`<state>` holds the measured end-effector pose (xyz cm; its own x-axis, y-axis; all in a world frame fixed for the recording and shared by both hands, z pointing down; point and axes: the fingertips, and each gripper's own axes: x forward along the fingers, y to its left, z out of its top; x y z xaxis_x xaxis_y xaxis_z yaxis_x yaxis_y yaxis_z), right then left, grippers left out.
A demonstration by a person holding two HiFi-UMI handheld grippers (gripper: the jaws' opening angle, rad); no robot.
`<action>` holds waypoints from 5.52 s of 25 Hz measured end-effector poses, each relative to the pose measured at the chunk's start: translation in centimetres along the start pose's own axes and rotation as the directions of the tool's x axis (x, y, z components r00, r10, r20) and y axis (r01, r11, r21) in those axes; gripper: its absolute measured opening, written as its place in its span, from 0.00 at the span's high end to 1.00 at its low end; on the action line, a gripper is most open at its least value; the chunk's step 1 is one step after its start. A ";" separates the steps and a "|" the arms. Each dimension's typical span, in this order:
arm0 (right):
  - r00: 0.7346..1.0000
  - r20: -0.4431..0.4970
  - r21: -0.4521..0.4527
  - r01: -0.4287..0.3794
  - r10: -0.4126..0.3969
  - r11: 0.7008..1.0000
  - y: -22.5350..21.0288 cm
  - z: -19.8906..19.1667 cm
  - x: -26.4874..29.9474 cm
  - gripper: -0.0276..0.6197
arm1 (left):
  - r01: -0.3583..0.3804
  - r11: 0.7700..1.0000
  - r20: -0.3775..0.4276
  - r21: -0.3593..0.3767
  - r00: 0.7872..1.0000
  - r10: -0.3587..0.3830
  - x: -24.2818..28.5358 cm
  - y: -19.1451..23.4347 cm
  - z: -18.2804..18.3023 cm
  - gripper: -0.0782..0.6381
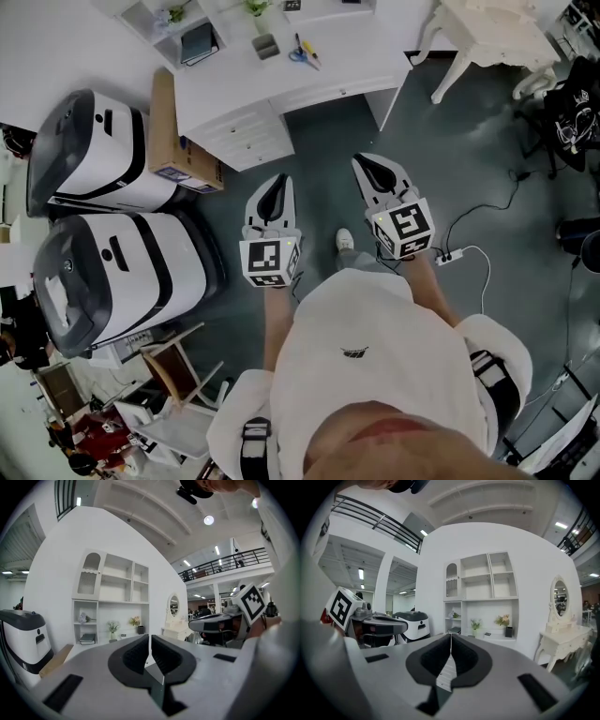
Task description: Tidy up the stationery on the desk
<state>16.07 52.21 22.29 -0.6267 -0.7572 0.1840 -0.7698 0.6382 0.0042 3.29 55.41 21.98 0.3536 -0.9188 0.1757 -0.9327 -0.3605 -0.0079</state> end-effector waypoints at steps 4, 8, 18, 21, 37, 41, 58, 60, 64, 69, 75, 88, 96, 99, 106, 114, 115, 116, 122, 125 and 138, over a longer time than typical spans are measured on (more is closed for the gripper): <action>1.000 -0.010 -0.004 -0.027 0.027 1.000 -2.2 0.0 2.7 0.96 | -0.019 1.000 -0.010 -0.005 1.000 0.019 3.4 0.8 0.2 0.89; 0.998 -0.018 -0.016 -0.052 0.052 0.999 -4.1 0.2 5.1 0.96 | -0.040 0.999 -0.016 -0.010 0.999 0.039 6.3 1.6 0.4 0.89; 0.997 -0.022 -0.009 -0.068 0.068 0.998 -7.3 0.4 10.4 0.96 | -0.064 0.998 -0.020 -0.013 0.998 0.064 11.4 4.3 0.6 0.89; 0.998 -0.022 -0.008 -0.064 0.064 0.998 -8.2 0.4 11.7 0.96 | -0.064 0.998 -0.017 -0.013 0.998 0.064 12.8 5.1 0.7 0.89; 0.997 -0.061 0.011 -0.041 0.041 0.999 -11.7 1.2 23.3 0.96 | -0.040 0.999 -0.041 -0.008 0.998 0.040 21.5 13.3 1.2 0.89; 0.997 -0.072 0.007 -0.037 0.037 0.999 -12.2 1.7 26.7 0.96 | -0.023 1.000 -0.057 -0.015 0.998 0.022 24.0 15.9 1.3 0.89; 0.989 -0.145 0.008 0.037 -0.036 0.999 -15.0 2.2 39.6 0.96 | 0.078 0.996 -0.098 -0.031 0.992 -0.081 33.5 26.5 1.2 0.89; 0.988 -0.150 0.012 0.047 -0.045 0.999 -15.2 2.1 41.0 0.96 | 0.097 0.995 -0.098 -0.028 0.990 -0.100 34.5 27.4 1.2 0.89; 0.985 -0.155 0.022 0.075 -0.071 0.997 -15.6 2.2 43.6 0.96 | 0.128 0.991 -0.102 -0.024 0.986 -0.130 36.0 29.4 1.0 0.89; 0.979 -0.171 0.026 0.113 -0.107 0.993 -16.6 1.8 45.8 0.96 | 0.143 0.989 -0.105 -0.034 0.984 -0.146 38.2 31.5 0.3 0.89; 0.972 -0.199 0.012 0.131 -0.126 0.991 -18.3 0.6 47.1 0.96 | 0.163 0.986 -0.102 -0.043 0.981 -0.167 40.7 32.0 -0.5 0.89; 0.953 -0.280 0.013 0.124 -0.116 0.992 -24.1 -3.6 50.4 0.96 | 0.187 0.980 -0.138 -0.068 0.971 -0.195 47.1 30.3 -3.1 0.89; 0.927 -0.364 0.027 0.104 -0.087 0.994 -28.0 -7.6 53.1 0.96 | 0.187 0.979 -0.179 -0.086 0.963 -0.200 52.3 29.5 -5.3 0.89; 0.920 -0.385 0.035 0.094 -0.074 0.995 -29.0 -8.8 54.0 0.96 | 0.187 0.977 -0.195 -0.097 0.959 -0.203 53.9 29.2 -6.2 0.89; 0.903 -0.428 0.032 0.063 -0.043 0.998 -30.8 -11.3 56.1 0.96 | 0.191 0.975 -0.229 -0.110 0.950 -0.212 57.1 28.5 -8.1 0.89; 0.882 -0.471 0.049 0.059 -0.029 0.997 -32.7 -14.2 57.9 0.96 | 0.201 0.970 -0.256 -0.134 0.939 -0.230 60.1 27.3 -10.2 0.89; 0.880 -0.474 0.052 0.058 -0.026 0.997 -32.9 -14.5 58.2 0.96 | 0.201 0.970 -0.260 -0.136 0.938 -0.231 60.4 27.2 -10.5 0.89; 0.878 -0.478 0.055 0.057 -0.023 0.997 -33.1 -14.9 58.4 0.96 | 0.201 0.970 -0.264 -0.138 0.936 -0.232 60.8 27.1 -10.7 0.89; 0.864 -0.503 0.072 0.037 0.005 0.997 -33.7 -16.5 59.7 0.96 | 0.204 0.968 -0.285 -0.146 0.928 -0.238 62.6 27.1 -11.8 0.89; 0.860 -0.509 0.073 0.028 0.013 0.997 -34.0 -17.1 60.4 0.96 | 0.199 0.968 -0.294 -0.150 0.926 -0.236 63.3 27.1 -12.2 0.89; 0.832 -0.554 0.072 -0.002 0.042 0.997 -34.9 -20.7 62.8 0.96 | 0.194 0.966 -0.339 -0.172 0.909 -0.243 65.5 26.7 -14.2 0.89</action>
<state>6.09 -14.72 54.07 -0.4865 -0.5260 0.6976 -0.7752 0.6281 -0.0671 0.56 -12.10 47.22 0.5240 -0.6931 0.4951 -0.8445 -0.4986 0.1958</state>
